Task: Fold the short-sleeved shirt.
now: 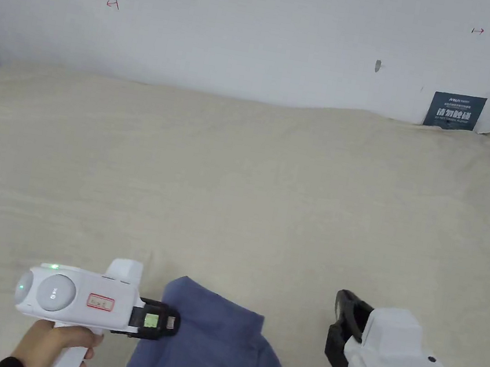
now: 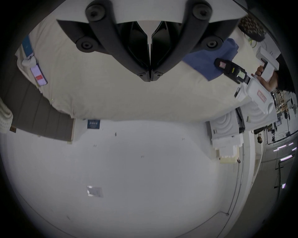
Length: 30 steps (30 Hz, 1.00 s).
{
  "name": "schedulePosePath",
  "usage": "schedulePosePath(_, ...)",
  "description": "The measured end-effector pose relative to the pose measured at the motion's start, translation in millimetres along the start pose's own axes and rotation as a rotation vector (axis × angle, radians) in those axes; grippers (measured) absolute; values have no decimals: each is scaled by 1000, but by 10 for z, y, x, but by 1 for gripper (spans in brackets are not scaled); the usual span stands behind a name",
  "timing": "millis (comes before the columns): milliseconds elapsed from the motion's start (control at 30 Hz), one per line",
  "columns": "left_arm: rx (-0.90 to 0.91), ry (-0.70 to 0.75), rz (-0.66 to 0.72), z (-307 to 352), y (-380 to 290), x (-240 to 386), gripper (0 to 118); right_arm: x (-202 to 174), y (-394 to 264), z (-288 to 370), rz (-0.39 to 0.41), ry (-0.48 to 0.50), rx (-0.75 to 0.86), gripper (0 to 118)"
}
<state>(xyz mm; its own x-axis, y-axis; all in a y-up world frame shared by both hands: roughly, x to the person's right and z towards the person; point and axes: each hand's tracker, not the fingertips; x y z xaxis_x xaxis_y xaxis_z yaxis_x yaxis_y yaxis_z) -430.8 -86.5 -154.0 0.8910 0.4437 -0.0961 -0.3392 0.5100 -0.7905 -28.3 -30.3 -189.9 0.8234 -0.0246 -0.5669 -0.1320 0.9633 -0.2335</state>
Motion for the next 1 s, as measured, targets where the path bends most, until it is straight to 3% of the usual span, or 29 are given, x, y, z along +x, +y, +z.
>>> schedulePosePath(233, 57, 159, 70, 643, 257, -866, 16, -55, 460, -97, 14, -22, 74, 0)
schedulePosePath(567, 71, 400, 176, 1460, 466, -2057, 16, -343, 566, -476, 30, -17, 71, 0)
schedulePosePath(767, 35, 461, 278, 1406, 478, -2605, 16, -428, 508, -662, 13, -17, 42, 0)
schedulePosePath(1000, -8, 527, 321, 1104, 377, -2736, 16, -441, 472, -698, 11, -12, 15, 0)
